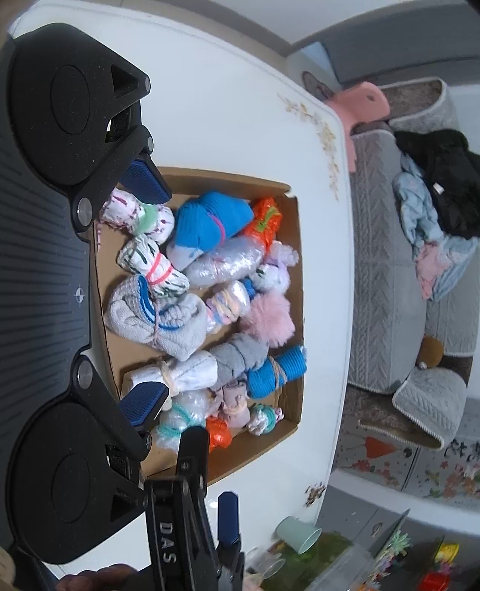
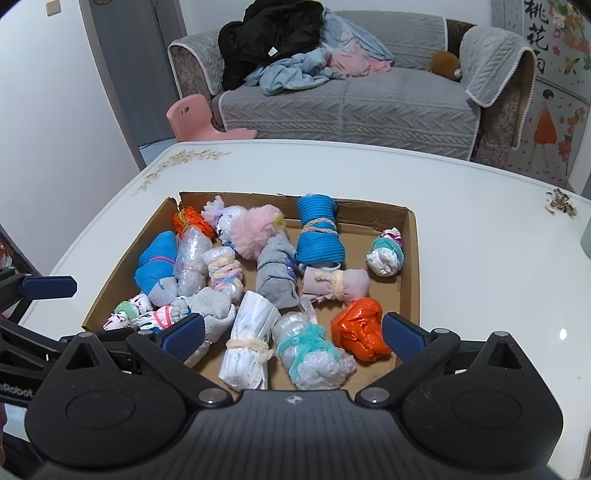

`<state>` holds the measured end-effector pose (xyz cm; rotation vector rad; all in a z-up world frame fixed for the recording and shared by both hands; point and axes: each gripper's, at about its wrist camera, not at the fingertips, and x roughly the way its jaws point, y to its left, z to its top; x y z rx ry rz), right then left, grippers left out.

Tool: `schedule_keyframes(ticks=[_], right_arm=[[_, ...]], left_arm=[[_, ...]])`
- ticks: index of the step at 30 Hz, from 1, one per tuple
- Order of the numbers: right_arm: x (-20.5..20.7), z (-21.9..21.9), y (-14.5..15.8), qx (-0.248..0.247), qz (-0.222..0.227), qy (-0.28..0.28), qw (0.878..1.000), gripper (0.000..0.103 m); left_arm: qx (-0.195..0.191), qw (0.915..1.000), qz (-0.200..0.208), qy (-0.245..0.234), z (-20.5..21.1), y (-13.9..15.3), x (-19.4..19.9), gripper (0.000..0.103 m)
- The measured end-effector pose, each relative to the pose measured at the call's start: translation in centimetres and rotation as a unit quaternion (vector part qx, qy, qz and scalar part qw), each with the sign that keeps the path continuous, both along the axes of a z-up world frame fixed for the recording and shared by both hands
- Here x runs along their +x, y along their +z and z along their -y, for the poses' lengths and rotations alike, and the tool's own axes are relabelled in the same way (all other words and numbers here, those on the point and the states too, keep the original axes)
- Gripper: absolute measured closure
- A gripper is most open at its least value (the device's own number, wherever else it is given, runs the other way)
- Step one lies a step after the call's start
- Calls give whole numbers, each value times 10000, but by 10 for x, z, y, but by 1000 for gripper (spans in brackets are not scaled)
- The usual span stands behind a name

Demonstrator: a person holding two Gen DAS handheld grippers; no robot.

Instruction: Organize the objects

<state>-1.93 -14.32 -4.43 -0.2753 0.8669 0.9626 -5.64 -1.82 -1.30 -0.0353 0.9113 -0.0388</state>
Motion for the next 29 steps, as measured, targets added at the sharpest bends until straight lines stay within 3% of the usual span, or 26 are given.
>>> schedule_keyframes(ticks=[16,29], right_arm=[[7,2,0,-16,13,-62,10000,1],[12,1,-3,-95,19,-80,9999,1]], left_arm=[[-164,9996,-211,-43,5,-6,8,1],[44,9999,-139,63,-1,-3,12,1]])
